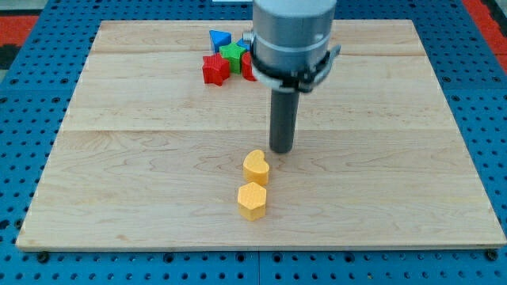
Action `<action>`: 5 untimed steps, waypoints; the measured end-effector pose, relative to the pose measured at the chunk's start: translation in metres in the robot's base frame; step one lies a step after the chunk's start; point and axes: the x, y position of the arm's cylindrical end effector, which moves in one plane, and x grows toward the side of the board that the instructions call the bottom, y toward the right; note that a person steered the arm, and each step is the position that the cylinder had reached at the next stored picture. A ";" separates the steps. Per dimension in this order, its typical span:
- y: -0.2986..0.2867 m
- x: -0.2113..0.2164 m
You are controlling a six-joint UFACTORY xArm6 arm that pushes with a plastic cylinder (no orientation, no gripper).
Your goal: Push the blue triangle into the blue cube
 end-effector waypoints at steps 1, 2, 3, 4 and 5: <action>0.076 -0.014; 0.097 -0.086; 0.090 -0.174; 0.065 -0.238; -0.043 -0.259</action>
